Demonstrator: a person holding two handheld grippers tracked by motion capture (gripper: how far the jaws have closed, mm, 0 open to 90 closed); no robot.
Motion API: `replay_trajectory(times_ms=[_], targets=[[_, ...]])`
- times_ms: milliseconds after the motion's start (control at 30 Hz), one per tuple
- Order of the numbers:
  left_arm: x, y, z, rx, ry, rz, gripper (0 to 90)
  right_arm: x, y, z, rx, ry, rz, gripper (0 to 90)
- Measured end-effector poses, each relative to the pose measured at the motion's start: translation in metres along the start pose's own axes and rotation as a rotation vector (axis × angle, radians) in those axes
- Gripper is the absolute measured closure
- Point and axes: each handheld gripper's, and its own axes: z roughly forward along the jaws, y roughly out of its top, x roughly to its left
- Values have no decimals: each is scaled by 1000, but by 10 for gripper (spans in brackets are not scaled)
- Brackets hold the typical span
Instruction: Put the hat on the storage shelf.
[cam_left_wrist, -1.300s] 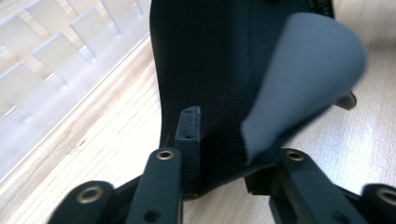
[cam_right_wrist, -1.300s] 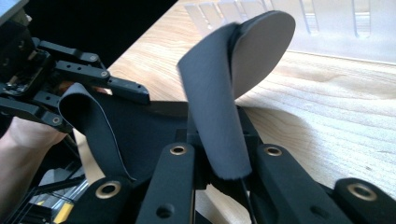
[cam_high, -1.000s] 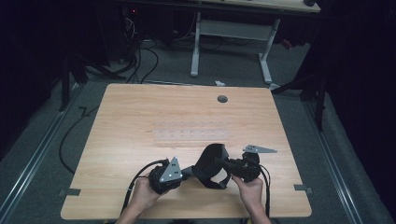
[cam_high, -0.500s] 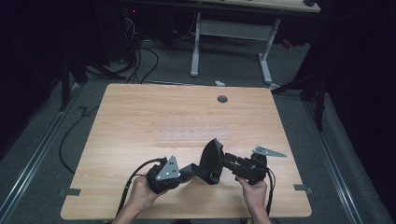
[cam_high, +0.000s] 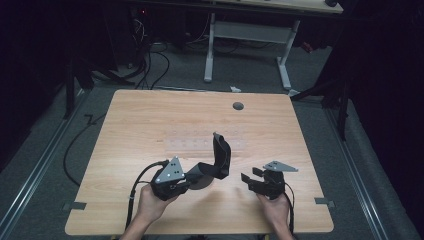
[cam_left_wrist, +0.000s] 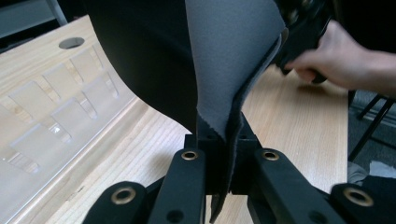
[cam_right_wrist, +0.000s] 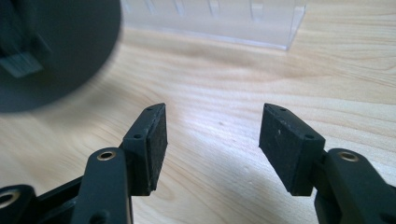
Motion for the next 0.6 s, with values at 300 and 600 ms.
replay_trajectory(times_ms=[300, 600], targets=[[13, 9, -11, -74, 44, -29, 866, 3, -1, 17, 67, -116, -76, 421], [24, 20, -16, -142, 88, -30, 865, 4, -9, 20, 62, -153, -106, 422]])
